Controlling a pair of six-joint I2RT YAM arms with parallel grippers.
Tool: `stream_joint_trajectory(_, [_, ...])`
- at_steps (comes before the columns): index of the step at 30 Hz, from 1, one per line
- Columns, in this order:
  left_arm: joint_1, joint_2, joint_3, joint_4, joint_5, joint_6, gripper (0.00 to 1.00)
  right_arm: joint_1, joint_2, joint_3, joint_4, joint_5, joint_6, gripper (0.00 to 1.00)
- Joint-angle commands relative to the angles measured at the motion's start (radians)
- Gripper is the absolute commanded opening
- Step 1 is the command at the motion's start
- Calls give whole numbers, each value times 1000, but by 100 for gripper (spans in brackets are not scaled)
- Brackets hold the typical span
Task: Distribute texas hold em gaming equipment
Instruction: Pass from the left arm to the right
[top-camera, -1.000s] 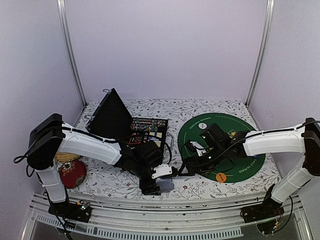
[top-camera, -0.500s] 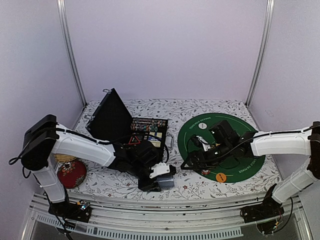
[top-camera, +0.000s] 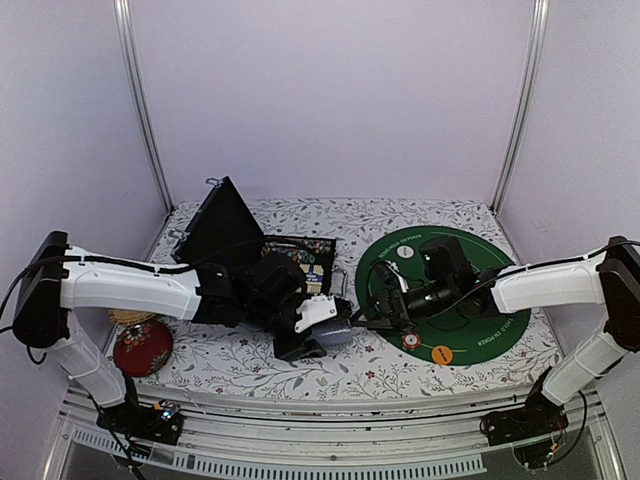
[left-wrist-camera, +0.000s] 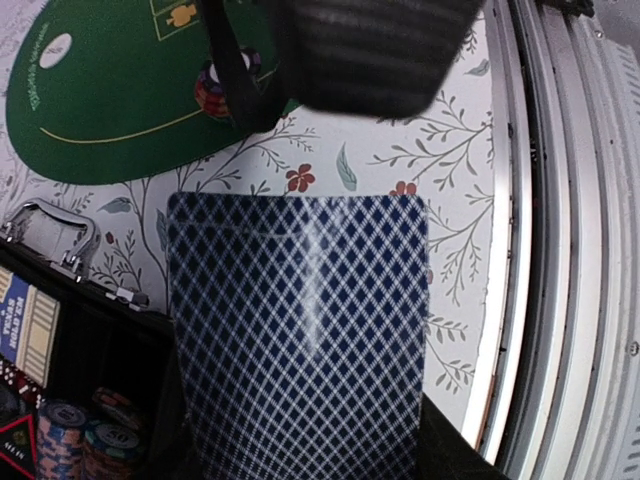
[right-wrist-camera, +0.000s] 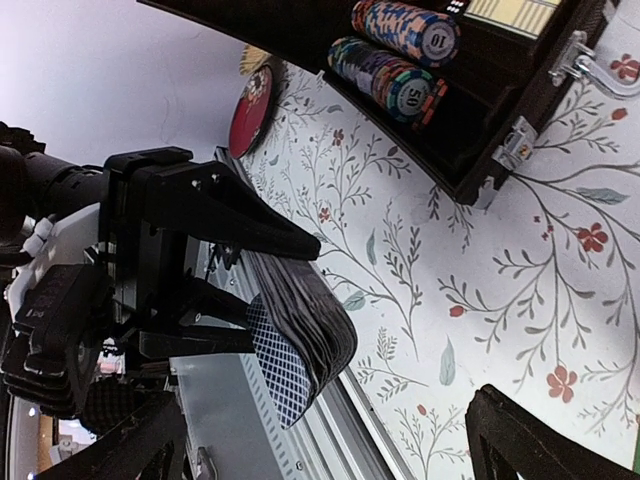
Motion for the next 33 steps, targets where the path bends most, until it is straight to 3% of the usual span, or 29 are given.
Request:
stream_joint_trajectory(1, [4,-53,32,-28,-25,-12,54,4,87,65,117,-86,5,98])
stream_joint_trajectory(6, [3,-68,45,-19,-33,1,54,20,170,129,185,-145,-4,90])
stream_joint_trajectory(14, [5,-61,64,-8,-94,17,54,57,293,220,194,-233,-6,56])
stream_joint_trajectory(16, [4,-53,70,-9,-109,19,54,63,297,224,194,-242,-14,42])
stream_joint_trajectory(20, [4,-40,79,-29,-127,10,56,69,274,208,190,-238,-20,4])
stream_joint_trajectory(26, [4,-36,59,-17,-166,14,87,69,249,191,154,-228,-40,2])
stream_joint_trajectory(33, [4,-11,42,23,-174,44,93,69,228,191,132,-214,-54,2])
